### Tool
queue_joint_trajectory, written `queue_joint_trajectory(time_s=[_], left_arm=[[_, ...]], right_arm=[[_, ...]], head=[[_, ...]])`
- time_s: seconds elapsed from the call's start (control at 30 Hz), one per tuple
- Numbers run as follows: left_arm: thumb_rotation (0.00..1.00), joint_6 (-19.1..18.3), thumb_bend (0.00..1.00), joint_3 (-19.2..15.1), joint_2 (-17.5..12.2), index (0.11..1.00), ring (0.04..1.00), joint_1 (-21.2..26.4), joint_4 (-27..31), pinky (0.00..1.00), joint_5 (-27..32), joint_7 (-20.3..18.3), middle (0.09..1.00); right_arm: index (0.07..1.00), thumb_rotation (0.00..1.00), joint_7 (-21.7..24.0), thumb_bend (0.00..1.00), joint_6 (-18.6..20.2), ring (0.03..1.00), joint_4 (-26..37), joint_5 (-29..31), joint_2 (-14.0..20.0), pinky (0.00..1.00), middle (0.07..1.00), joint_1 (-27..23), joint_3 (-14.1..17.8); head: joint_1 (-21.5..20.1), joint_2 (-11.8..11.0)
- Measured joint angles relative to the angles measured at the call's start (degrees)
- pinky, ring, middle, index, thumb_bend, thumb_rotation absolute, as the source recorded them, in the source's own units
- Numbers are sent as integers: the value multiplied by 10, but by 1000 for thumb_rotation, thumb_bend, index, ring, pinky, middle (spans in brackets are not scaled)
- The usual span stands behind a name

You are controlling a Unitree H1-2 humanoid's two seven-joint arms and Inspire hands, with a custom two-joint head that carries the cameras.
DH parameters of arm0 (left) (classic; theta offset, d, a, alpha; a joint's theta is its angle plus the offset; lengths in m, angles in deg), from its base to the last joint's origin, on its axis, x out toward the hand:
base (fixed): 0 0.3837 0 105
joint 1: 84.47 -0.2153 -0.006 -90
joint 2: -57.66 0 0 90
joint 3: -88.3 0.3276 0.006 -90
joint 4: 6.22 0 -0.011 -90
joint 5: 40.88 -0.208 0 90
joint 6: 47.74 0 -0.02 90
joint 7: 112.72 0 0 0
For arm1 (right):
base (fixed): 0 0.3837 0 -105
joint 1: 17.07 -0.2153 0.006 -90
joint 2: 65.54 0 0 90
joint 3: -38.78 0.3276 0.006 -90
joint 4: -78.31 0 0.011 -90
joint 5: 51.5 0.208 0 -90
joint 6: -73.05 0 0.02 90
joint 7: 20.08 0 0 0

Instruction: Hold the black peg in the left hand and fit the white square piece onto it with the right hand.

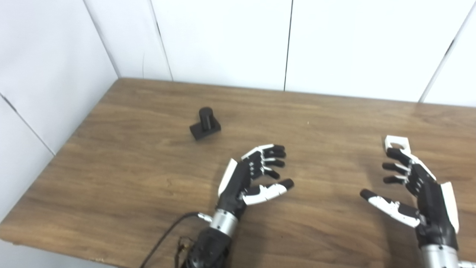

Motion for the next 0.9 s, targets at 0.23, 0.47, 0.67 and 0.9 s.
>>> queue_joint_trajectory(time_s=[0.23,0.47,0.67,0.9], left_arm=[[139,-2,698,-2,0,707,656,0,1,531,-3,3,720],[134,-3,692,-4,-2,703,666,-2,5,548,-5,10,717],[112,-17,678,-10,-8,664,637,-5,20,539,-23,17,690],[104,-34,672,-19,-35,638,611,10,40,499,-83,27,670]], right_arm=[[732,20,3,675,5,674,12,-7,0,542,749,-1,-1],[726,1,5,689,14,675,26,-12,0,549,745,0,0],[717,0,6,684,26,665,29,-11,0,540,737,0,1],[714,0,7,675,31,664,34,-11,0,542,734,-1,1]], head=[[-8,1],[-7,2],[-6,2],[-9,1]])
